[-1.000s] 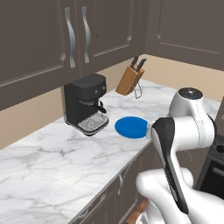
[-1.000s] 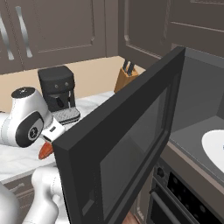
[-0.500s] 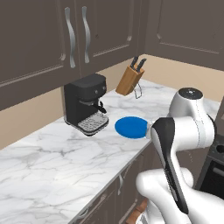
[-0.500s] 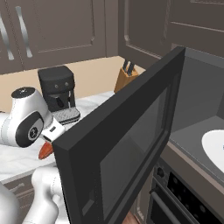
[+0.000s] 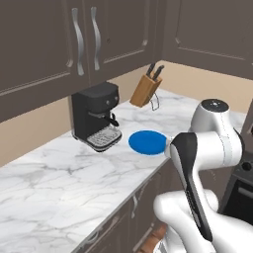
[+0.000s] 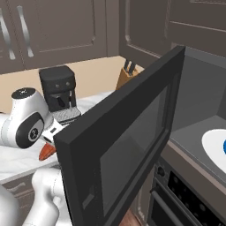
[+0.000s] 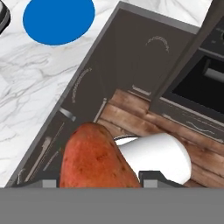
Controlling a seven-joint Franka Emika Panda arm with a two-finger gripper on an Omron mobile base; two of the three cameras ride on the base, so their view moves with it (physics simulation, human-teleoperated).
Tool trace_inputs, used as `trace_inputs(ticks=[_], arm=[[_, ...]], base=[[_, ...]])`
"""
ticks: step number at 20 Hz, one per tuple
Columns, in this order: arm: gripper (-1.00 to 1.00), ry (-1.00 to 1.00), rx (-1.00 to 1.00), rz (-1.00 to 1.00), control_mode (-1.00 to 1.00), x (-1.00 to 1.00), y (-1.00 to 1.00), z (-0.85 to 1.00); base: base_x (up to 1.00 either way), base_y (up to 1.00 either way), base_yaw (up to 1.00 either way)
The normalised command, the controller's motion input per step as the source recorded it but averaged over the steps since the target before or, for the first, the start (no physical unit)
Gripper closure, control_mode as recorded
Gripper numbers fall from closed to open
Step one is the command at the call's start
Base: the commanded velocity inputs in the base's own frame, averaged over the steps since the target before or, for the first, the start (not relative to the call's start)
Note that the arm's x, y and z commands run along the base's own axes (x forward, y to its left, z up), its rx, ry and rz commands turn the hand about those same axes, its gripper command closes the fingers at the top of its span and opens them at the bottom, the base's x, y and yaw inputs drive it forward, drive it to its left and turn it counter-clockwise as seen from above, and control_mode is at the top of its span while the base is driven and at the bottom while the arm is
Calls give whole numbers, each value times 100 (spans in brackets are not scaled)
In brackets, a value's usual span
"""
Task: Pick the sweet potato from the counter and place it in the microwave. Then turn on the microwave.
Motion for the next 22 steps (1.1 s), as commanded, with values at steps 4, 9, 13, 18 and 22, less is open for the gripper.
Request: trace_inputs(ticks=[4, 9, 13, 18, 22], arm=[[100, 0, 0, 0, 100, 0, 0, 0], [100, 0, 0, 0, 100, 0, 0, 0], [100, 0, 0, 0, 100, 0, 0, 0], [100, 0, 0, 0, 100, 0, 0, 0], [100, 0, 0, 0, 100, 0, 0, 0]], base=[[-55, -4, 0], [-59, -2, 0], [-62, 0, 4], [-52, 14, 13], [-50, 17, 17]])
